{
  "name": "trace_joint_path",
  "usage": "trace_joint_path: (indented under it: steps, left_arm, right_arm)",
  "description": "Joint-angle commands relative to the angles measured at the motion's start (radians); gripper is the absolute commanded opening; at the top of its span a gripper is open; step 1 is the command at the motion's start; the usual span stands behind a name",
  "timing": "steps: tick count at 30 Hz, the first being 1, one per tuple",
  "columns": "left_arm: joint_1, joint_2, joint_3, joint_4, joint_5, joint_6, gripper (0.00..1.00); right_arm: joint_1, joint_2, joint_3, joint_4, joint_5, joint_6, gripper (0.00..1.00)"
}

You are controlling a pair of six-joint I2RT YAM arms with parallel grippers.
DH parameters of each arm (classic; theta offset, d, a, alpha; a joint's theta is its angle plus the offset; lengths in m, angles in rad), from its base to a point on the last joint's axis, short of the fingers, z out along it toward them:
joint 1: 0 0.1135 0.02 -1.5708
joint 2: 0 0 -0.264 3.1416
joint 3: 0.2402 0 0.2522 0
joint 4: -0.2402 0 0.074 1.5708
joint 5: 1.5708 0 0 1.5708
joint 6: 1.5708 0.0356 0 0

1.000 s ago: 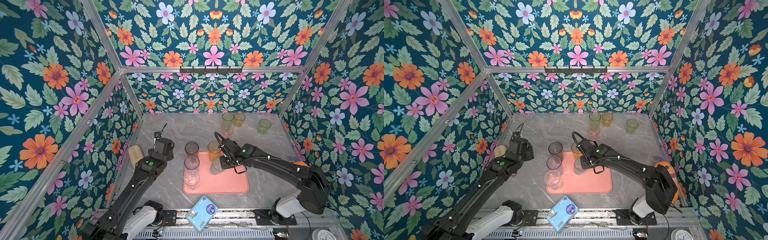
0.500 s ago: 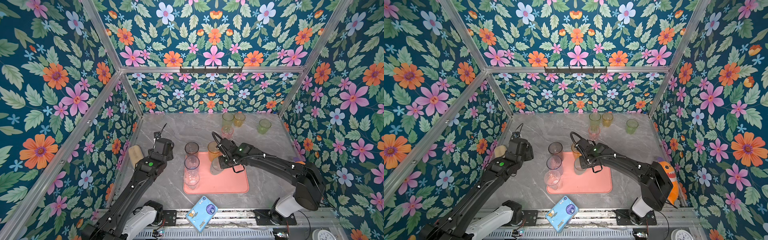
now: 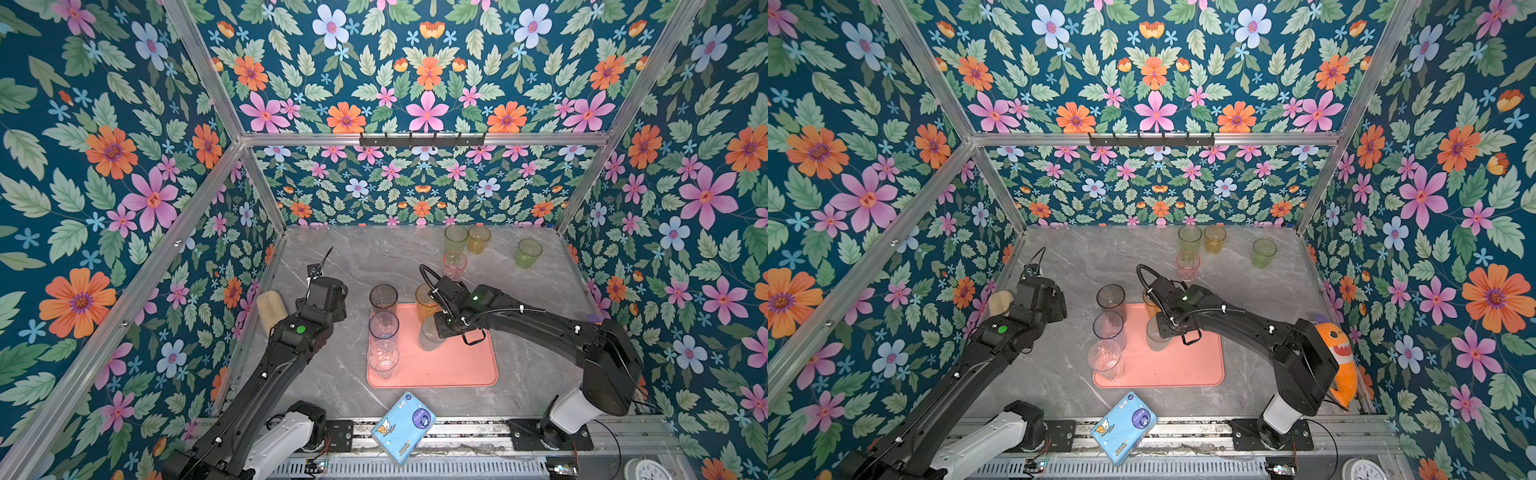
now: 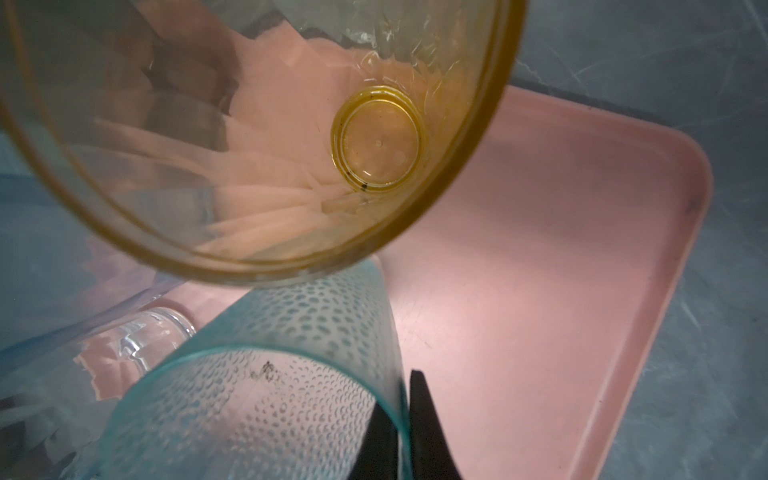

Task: Place the glasses into the tray
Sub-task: 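Lower the teal glass onto the tray and open the right gripper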

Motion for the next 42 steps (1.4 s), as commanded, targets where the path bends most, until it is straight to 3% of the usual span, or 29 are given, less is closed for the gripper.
trace_joint_path:
  steps: [1, 10, 16, 34, 42]
  left_arm:
    - [0.001, -0.002, 0.002, 0.007, -0.001, -0.007, 0.72]
    - [0.001, -0.003, 0.0, 0.005, 0.0, -0.008, 0.72]
    - [0.001, -0.006, -0.001, 0.005, 0.0, -0.008, 0.72]
    - [0.001, -0.006, 0.0, 0.005, -0.008, -0.01, 0.72]
    - [0.001, -0.005, 0.0, 0.005, -0.008, -0.01, 0.73]
  right_arm:
    - [0.006, 0.01, 0.015, -0.028, 0.023, 0.005, 0.0]
    - [0.017, 0.066, 0.049, -0.071, 0.054, 0.022, 0.0]
    - [0.019, 0.056, 0.04, -0.053, 0.03, 0.031, 0.12]
    - [0.019, 0.048, 0.067, -0.071, -0.004, 0.036, 0.25]
    - [0.019, -0.02, 0.086, -0.085, -0.018, 0.036, 0.29]
